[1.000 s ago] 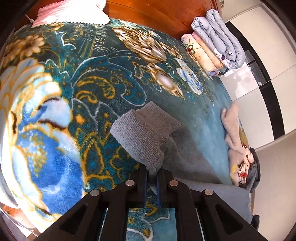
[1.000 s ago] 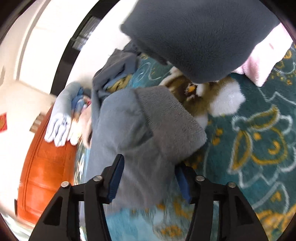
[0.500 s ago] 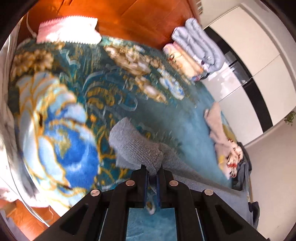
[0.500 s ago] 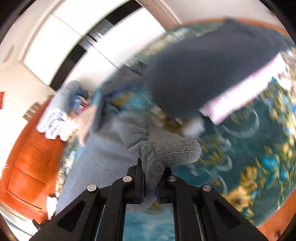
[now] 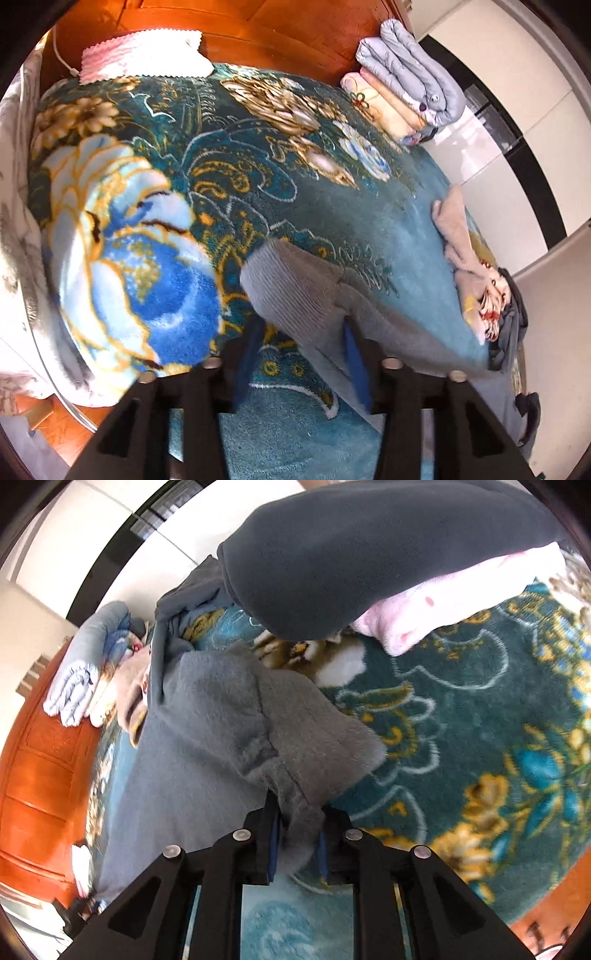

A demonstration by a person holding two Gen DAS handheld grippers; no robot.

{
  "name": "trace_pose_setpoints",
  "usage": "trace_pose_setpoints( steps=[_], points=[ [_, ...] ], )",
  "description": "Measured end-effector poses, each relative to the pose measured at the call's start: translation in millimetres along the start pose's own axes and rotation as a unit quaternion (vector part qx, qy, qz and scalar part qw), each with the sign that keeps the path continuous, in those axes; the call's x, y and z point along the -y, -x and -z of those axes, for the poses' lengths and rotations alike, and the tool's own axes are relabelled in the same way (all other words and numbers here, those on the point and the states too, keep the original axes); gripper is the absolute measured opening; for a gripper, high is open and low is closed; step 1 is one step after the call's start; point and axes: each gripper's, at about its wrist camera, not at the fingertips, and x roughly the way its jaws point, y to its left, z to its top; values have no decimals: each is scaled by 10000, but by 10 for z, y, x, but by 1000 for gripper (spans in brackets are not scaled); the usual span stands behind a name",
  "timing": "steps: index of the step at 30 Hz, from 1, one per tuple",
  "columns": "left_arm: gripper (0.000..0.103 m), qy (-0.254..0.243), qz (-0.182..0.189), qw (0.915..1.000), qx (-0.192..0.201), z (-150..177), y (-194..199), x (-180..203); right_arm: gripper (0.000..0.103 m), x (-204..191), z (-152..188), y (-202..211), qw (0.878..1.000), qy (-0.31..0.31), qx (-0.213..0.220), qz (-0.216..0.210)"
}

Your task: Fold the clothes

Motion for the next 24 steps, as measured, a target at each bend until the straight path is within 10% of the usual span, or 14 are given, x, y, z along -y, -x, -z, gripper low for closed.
trace_pose_setpoints(
  steps=[10,12,17,24],
  points=[
    [54,515,-58,9985,-171,-121,-206,-201,18,-623,-123,547,9870,1396,788,-113],
    [53,517,-63,9986,-115,-133,-215,-166,25,-904,-215,408,9823,1676,755,-358],
    [11,341,-218,9992,-54,-207,-257,-32,28,-1678,-552,-199,9687,2257,480,-909],
    [10,-250,-545,9969,500,-403,-128,175,28,-2306,-1247,-1297,9720,2229,250,-697]
  ],
)
